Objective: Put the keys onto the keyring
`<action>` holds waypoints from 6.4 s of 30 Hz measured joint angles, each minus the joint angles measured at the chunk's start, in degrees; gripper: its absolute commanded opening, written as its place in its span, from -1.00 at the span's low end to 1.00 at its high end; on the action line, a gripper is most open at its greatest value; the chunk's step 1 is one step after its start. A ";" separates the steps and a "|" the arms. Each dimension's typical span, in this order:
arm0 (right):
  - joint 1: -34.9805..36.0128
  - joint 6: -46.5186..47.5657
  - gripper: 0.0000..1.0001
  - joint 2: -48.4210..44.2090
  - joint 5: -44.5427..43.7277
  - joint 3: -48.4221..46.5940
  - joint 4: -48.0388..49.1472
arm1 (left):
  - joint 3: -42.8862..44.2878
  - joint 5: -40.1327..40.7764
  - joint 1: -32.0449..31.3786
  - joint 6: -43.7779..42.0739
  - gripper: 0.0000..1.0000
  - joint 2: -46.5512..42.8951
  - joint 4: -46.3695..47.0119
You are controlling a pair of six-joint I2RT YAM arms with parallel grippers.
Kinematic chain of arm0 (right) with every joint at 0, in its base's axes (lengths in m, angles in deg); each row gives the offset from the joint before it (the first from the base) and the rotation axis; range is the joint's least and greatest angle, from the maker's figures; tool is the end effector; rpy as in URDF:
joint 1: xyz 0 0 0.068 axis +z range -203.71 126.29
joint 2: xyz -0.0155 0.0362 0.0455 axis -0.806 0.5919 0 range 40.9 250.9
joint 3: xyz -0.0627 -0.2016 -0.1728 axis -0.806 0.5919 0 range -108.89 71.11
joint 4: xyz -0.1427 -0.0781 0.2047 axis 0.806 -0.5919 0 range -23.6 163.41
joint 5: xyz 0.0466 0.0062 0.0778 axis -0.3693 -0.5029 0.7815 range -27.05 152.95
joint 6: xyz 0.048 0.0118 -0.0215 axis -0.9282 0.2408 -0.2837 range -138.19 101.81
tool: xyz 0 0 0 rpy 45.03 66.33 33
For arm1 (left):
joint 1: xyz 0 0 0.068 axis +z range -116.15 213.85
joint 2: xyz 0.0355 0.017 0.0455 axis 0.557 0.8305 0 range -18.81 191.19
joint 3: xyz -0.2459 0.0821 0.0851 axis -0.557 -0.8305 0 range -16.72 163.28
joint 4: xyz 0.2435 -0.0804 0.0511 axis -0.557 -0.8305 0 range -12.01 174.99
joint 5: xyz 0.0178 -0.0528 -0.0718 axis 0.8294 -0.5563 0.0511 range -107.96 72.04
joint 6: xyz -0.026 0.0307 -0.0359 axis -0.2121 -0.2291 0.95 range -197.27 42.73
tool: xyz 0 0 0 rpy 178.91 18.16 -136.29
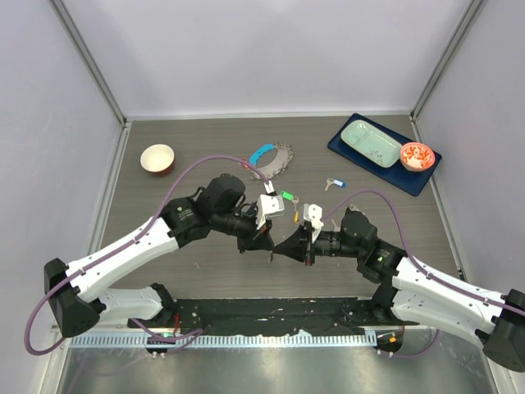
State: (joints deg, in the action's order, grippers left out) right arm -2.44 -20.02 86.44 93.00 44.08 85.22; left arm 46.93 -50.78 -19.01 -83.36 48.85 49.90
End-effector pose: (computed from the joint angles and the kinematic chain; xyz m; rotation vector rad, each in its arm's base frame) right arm 0.1053 0.1599 0.2688 -1.1142 1.4188 1.1189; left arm 0.1349 -0.2100 0.3350 1.4282 1.8643 -1.0679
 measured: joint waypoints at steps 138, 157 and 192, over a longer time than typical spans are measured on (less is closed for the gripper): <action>0.09 0.24 -0.42 40.33 -26.16 -4.68 3.82 | -16.35 69.02 0.17 23.89 0.81 -40.87 -5.99; -0.09 -0.63 -0.10 36.09 -31.39 -18.27 -17.73 | -16.57 67.12 2.08 23.91 0.82 -40.74 -5.92; -11.65 -7.10 -0.39 53.90 -11.10 -29.81 -31.01 | -19.04 53.05 14.05 23.67 0.80 -38.49 -4.11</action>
State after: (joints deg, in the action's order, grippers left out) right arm -14.09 -27.12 140.34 81.89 14.27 54.20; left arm 27.90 2.27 -4.96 -59.69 10.36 45.79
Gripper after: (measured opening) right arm 0.318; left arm 0.902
